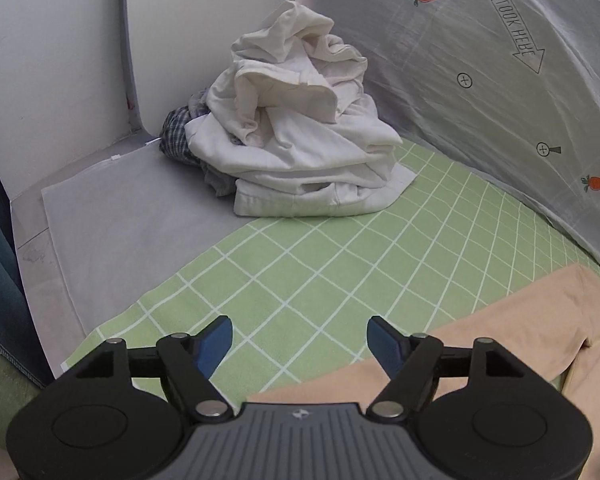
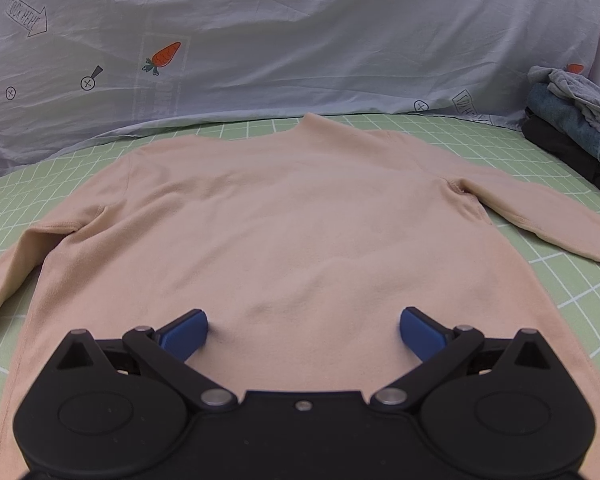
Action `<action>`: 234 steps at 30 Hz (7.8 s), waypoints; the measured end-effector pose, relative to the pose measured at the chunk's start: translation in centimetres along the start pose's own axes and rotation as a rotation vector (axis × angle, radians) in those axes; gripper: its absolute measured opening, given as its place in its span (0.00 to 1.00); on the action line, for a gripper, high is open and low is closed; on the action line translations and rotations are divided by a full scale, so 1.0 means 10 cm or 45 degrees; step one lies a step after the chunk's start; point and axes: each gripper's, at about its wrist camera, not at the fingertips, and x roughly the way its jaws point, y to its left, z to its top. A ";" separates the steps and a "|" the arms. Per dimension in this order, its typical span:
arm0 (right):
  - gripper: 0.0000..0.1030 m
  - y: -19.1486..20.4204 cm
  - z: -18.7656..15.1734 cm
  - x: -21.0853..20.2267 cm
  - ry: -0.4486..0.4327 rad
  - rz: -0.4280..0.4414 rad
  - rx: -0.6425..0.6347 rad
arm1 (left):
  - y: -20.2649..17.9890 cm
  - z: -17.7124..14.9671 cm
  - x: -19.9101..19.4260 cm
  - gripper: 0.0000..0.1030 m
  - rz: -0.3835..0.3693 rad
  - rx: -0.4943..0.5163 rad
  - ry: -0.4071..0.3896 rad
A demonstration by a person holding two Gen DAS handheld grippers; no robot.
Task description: Fold clothes
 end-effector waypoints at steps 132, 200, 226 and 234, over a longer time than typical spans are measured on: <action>1.00 -0.49 -0.45 -0.38 -0.020 0.011 -0.041 | -1.42 -1.16 0.13 0.88 -0.414 0.665 0.292; 0.26 -1.98 0.60 0.51 0.195 0.378 -0.105 | -3.29 -1.64 -0.03 1.00 -0.195 0.529 0.464; 0.07 -3.26 1.19 0.80 -0.060 -0.046 -0.022 | -3.40 -1.64 -0.11 1.00 -0.165 0.498 0.494; 0.83 -2.93 1.07 0.52 -0.041 -0.020 0.009 | -3.36 -1.69 -0.09 1.00 -0.193 0.528 0.472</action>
